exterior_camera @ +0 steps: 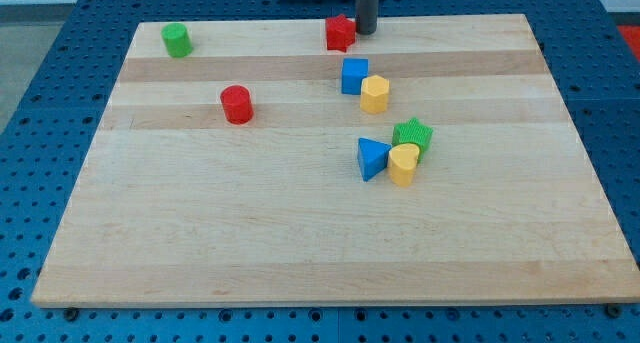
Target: Slide the red star slightly to the top left of cube
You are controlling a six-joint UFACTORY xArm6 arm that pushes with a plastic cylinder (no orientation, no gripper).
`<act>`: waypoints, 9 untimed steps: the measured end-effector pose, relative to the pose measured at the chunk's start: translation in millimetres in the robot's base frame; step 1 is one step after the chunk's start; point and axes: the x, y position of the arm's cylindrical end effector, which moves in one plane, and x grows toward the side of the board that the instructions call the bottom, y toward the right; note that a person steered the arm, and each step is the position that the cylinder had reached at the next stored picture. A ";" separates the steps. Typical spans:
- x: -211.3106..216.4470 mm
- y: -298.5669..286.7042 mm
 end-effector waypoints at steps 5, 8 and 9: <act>11.3 -11.6; 14.5 -15.4; 14.5 -15.4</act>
